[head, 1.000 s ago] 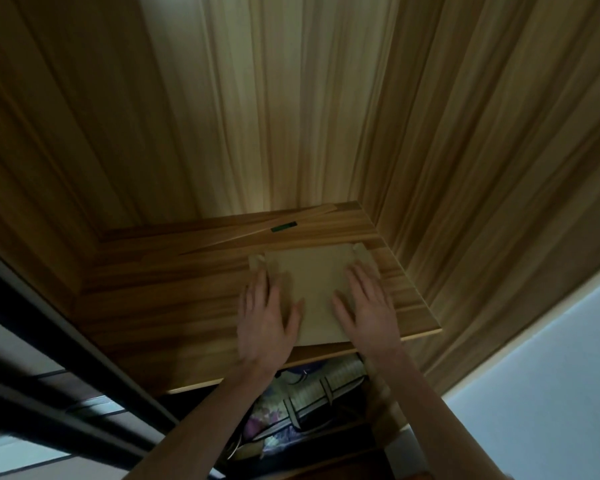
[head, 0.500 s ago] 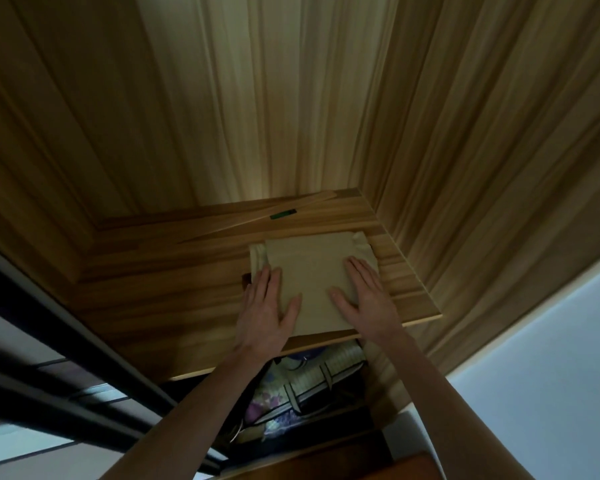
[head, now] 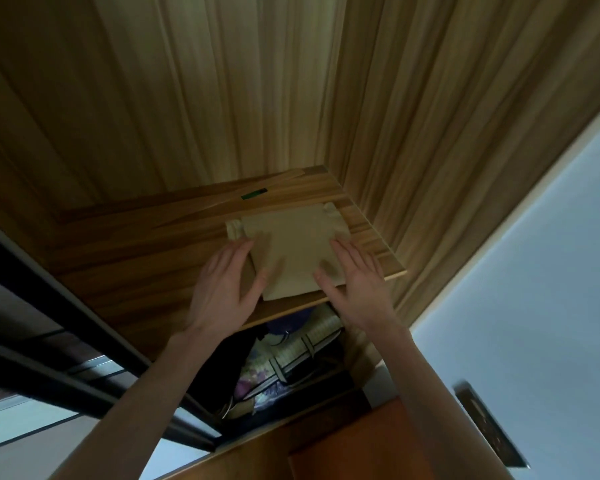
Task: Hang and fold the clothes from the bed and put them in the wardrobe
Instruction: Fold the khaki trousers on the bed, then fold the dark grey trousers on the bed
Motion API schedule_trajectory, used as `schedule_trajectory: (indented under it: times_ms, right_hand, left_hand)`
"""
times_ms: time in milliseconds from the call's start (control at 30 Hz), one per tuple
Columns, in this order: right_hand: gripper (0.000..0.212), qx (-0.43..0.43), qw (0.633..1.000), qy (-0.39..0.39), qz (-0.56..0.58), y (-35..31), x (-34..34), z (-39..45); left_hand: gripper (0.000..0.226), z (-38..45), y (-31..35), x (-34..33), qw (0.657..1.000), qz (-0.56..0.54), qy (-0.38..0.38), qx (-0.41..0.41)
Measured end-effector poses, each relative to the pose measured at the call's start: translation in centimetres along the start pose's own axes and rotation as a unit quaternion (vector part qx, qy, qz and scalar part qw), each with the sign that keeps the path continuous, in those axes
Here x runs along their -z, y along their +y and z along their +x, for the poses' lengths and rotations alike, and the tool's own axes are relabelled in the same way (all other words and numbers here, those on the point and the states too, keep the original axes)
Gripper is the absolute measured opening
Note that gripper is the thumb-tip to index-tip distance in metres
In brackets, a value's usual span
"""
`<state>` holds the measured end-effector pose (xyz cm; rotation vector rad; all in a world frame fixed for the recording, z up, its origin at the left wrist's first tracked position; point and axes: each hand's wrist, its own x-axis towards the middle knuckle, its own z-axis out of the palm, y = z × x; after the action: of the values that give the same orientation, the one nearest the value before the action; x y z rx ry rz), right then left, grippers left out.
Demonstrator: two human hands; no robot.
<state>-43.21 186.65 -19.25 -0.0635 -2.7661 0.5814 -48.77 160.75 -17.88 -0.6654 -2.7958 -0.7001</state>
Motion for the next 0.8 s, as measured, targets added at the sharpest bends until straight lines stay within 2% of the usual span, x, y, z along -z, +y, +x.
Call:
schedule_trajectory:
  times_ms: [267,433,600,800]
  right_hand:
    - [0.073,-0.082,0.994,0.052,-0.057,-2.7,4.1,-6.0]
    - [0.071,-0.139,0.983,0.081,-0.086,-6.4,6.4,-9.8]
    - [0.073,-0.207,0.966,0.12,-0.095,-10.7,7.3,-15.7]
    - [0.072,-0.309,0.925,0.192,-0.107,-15.1,8.3,-24.6]
  left_hand:
    - [0.064,-3.1,0.3,1.6,0.997,-0.028,-0.012,-0.064]
    - [0.064,-3.4,0.8,3.6,0.987,-0.07,-0.028,-0.142]
    - [0.06,-4.9,1.8,4.1,0.961,-0.138,-0.075,-0.227]
    - [0.059,-8.9,4.4,3.9,0.922,-0.201,-0.113,-0.312]
